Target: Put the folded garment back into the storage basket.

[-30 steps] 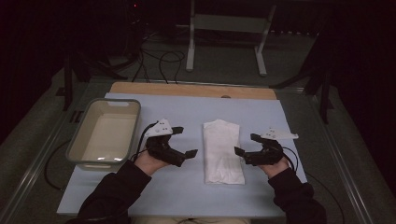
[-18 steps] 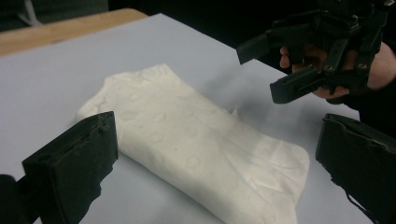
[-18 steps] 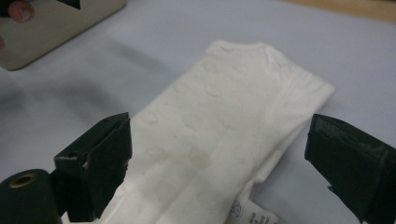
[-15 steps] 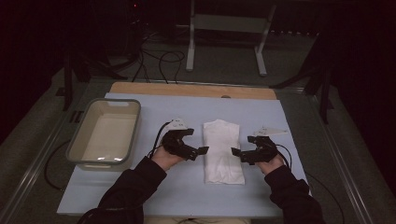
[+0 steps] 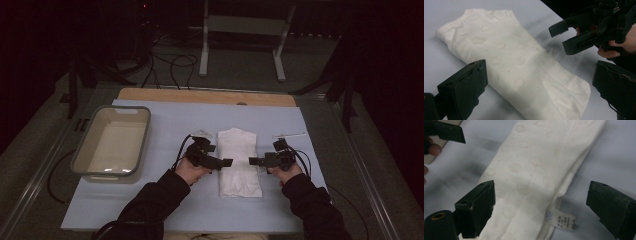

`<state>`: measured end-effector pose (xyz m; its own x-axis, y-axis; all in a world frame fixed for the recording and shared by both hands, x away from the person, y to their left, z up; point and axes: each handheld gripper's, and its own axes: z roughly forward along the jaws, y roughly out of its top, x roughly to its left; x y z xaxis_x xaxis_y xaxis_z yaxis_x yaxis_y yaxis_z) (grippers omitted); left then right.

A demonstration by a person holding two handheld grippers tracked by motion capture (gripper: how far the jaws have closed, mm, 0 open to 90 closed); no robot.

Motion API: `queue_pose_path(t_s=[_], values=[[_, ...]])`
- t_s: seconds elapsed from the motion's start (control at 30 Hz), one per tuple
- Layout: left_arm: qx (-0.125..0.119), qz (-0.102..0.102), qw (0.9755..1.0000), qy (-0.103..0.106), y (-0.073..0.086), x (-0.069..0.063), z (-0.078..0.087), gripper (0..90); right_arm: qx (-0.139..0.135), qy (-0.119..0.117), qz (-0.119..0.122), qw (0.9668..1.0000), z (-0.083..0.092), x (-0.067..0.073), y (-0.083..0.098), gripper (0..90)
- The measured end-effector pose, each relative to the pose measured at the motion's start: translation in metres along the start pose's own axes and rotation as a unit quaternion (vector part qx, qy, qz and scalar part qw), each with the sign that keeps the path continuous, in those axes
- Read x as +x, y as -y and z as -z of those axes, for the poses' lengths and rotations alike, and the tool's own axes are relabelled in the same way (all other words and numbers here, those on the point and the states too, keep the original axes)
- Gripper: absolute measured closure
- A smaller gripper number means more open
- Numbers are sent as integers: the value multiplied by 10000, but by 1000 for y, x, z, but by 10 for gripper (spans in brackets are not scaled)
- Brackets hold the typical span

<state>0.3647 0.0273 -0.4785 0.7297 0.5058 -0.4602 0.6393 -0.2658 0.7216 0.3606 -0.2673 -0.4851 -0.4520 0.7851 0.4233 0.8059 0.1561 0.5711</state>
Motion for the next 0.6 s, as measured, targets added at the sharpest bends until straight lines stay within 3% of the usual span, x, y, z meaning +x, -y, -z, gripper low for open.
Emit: queue_pose_path(t_s=[0.13,0.2,0.23,0.3,0.33,0.37,0.43,0.5,0.6], values=[[67,194,9998,44,1,2,-4,47,120,-94,-233,9996,-3,-4,-2,87],[173,434,9988,141,3,6,-9,57,222,-137,-441,9987,-5,-7,-3,115],[173,434,9988,141,3,6,-9,60,245,-187,-514,9982,-6,-9,-3,115],[194,584,9980,172,5,8,-11,61,300,-157,-533,9980,-7,-9,-3,116],[233,760,9967,160,7,12,-13,72,355,-109,-568,9977,-8,-10,-3,130],[233,760,9967,160,7,12,-13,73,355,-109,-568,9977,-8,-10,-3,130],[269,1012,9944,146,8,16,-14,93,431,-138,-652,9968,-11,-12,-2,144],[252,1384,9899,181,11,23,-15,121,460,-198,-753,9959,-13,-13,-2,152],[243,1524,9878,198,11,26,-16,158,492,-214,-788,9954,-15,-13,-2,170]])
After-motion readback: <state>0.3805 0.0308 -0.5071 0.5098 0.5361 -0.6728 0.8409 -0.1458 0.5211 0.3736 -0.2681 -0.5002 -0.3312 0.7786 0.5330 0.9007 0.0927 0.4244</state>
